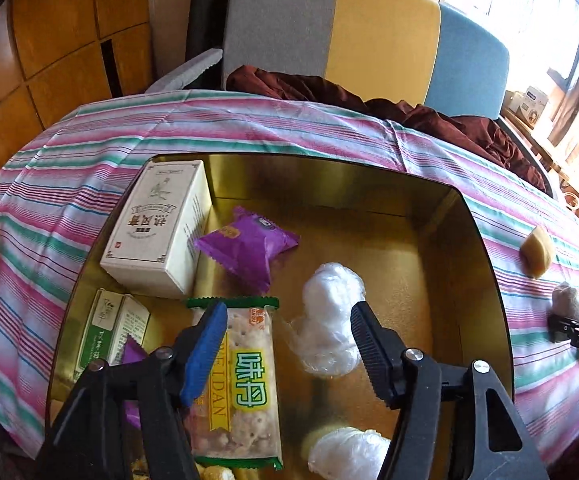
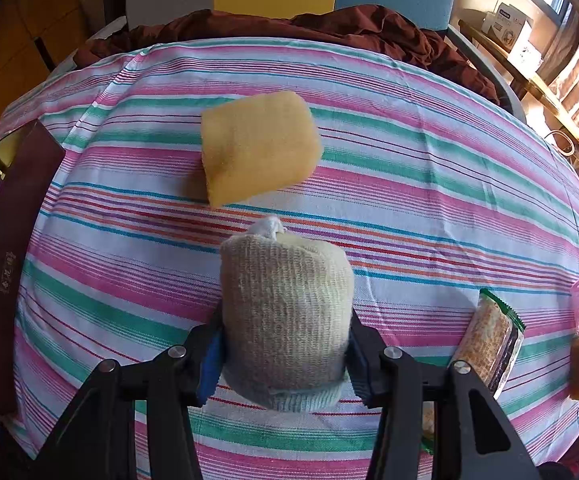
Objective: Organize objects
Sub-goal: 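Carry the knitted sock into the tray and open the right gripper, then move both grippers back toward the sponge and cracker bar on the cloth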
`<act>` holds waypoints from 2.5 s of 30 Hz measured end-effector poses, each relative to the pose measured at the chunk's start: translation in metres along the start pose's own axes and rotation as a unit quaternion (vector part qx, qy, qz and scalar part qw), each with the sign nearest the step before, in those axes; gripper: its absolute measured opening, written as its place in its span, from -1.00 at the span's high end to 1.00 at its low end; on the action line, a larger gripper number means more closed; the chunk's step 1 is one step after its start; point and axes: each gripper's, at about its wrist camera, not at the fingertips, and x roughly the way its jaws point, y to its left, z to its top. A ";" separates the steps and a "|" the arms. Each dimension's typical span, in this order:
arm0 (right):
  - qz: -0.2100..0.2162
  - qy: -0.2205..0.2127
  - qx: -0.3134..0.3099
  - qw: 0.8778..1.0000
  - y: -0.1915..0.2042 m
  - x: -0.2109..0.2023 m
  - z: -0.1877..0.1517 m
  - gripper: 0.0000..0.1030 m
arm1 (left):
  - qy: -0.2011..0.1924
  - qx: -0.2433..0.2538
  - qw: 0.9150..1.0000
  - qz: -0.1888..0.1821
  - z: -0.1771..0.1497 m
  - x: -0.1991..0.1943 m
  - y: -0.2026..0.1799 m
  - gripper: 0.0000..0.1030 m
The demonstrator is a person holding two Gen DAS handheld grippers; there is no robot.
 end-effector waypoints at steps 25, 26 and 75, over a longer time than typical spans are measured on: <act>0.141 -0.090 -0.076 0.983 0.164 -0.087 0.004 0.00 | -0.074 -0.022 0.997 0.020 -0.047 -0.074 0.035 -0.30; 0.146 -0.091 -0.085 0.981 0.176 -0.088 0.006 0.00 | -0.078 -0.021 0.996 0.023 -0.047 -0.077 0.037 -0.32; 0.046 -0.088 0.038 0.994 0.056 -0.081 -0.003 -0.20 | -0.096 0.003 0.995 0.012 -0.047 -0.098 0.021 -0.59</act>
